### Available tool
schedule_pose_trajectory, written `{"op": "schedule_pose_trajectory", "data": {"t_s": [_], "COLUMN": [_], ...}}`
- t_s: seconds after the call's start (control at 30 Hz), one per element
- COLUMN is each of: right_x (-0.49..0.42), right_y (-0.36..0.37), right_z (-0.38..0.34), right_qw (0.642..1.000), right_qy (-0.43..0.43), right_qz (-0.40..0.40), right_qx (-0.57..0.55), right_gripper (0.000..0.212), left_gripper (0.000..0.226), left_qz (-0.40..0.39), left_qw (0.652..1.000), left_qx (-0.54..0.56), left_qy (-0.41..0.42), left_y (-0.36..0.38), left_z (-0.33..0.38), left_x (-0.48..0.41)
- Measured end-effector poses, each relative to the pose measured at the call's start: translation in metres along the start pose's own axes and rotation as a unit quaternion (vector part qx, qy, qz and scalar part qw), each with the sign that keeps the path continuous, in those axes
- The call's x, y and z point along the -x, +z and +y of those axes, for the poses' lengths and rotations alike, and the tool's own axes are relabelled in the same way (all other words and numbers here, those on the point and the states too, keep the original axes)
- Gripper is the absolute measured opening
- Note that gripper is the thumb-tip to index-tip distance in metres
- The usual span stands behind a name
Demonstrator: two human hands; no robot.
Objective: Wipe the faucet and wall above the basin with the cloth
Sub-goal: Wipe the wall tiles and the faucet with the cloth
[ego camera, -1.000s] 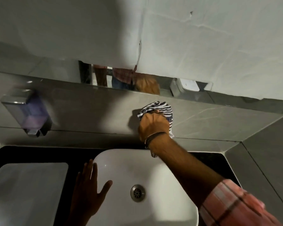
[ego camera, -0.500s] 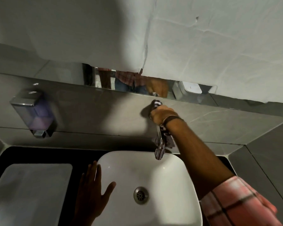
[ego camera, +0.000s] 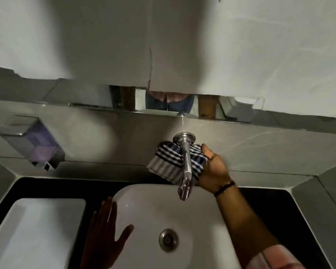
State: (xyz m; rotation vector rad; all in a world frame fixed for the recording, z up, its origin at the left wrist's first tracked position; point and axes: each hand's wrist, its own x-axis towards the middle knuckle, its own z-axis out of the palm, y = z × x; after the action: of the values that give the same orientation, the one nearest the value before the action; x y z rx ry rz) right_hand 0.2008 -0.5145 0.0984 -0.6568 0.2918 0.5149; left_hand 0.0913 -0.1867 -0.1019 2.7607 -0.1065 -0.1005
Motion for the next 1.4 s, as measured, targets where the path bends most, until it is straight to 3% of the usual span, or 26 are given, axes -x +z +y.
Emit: {"op": "schedule_pose_trajectory", "data": {"t_s": [0.2,0.33,0.4,0.43,0.5,0.53,0.6,0.73,0.83,0.97,1.03,1.1,1.17,1.23,1.27,1.3,1.37,1.4], "right_x": [-0.017,0.013,0.021,0.023,0.028,0.03,0.038,0.055,0.056,0.032,0.023,0.014,0.006,0.004,0.006,0.009,0.018,0.019], "right_y": [0.01,0.017,0.032,0.045,0.069,0.075,0.075,0.046,0.039,0.055,0.065,0.08,0.095,0.111,0.116,0.117,0.124,0.129], "right_z": [0.018,-0.011,-0.018,-0.015,0.001,0.011,0.025,0.016,0.006,-0.015,-0.029,-0.038,-0.042,-0.043,-0.044,-0.047,-0.051,-0.051], "right_qw": [0.999,0.994,0.965,0.929,0.785,0.697,0.582,0.437,0.33,0.181,0.126,0.093,0.059,0.008,0.007,0.033,0.118,0.138], "right_qy": [0.005,-0.008,-0.049,-0.071,-0.131,-0.168,-0.198,-0.185,-0.229,-0.165,-0.135,-0.108,-0.106,-0.082,-0.074,-0.079,-0.067,-0.037], "right_qz": [-0.025,0.064,0.164,0.214,0.285,0.284,0.254,0.177,0.055,0.0,-0.039,-0.097,-0.141,-0.152,-0.152,-0.151,-0.135,-0.124], "right_qx": [-0.022,0.085,0.198,0.295,0.535,0.637,0.747,0.862,0.914,0.97,0.982,0.985,0.983,0.985,0.986,0.985,0.982,0.982], "right_gripper": [0.076,0.078,0.07,0.064,0.054,0.051,0.044,0.062,0.068,0.079,0.087,0.09,0.077,0.077,0.077,0.074,0.072,0.076], "left_gripper": [0.101,0.098,0.097,0.097,0.097,0.097,0.097,0.096,0.096,0.096,0.096,0.096,0.096,0.095,0.095,0.095,0.095,0.095], "left_qz": [-0.002,-0.002,-0.004,-0.007,-0.014,-0.014,-0.013,0.0,0.018,0.015,0.019,0.025,0.027,0.028,0.028,0.029,0.029,0.028], "left_qw": [1.0,1.0,1.0,1.0,1.0,1.0,1.0,1.0,1.0,1.0,0.999,0.999,0.999,0.999,0.999,0.999,0.998,0.998], "left_qx": [-0.009,-0.007,-0.011,-0.01,-0.009,-0.006,-0.004,0.003,0.016,0.026,0.028,0.032,0.032,0.038,0.041,0.044,0.049,0.05], "left_qy": [0.0,0.0,-0.003,-0.005,-0.006,-0.008,-0.008,0.006,0.009,0.006,0.01,0.011,0.021,0.021,0.018,0.016,0.015,0.015], "left_y": [0.002,0.002,0.003,0.003,0.003,0.002,0.0,-0.001,-0.003,-0.005,-0.006,-0.007,-0.007,-0.007,-0.007,-0.007,-0.007,-0.007], "left_z": [-0.002,-0.003,-0.002,-0.003,-0.004,-0.003,-0.003,-0.004,0.002,0.003,0.002,0.002,0.003,0.001,0.0,0.0,0.001,0.002], "left_x": [0.001,0.001,0.0,0.001,0.001,0.001,0.001,0.003,0.004,0.006,0.005,0.006,0.005,0.006,0.006,0.006,0.006,0.006]}}
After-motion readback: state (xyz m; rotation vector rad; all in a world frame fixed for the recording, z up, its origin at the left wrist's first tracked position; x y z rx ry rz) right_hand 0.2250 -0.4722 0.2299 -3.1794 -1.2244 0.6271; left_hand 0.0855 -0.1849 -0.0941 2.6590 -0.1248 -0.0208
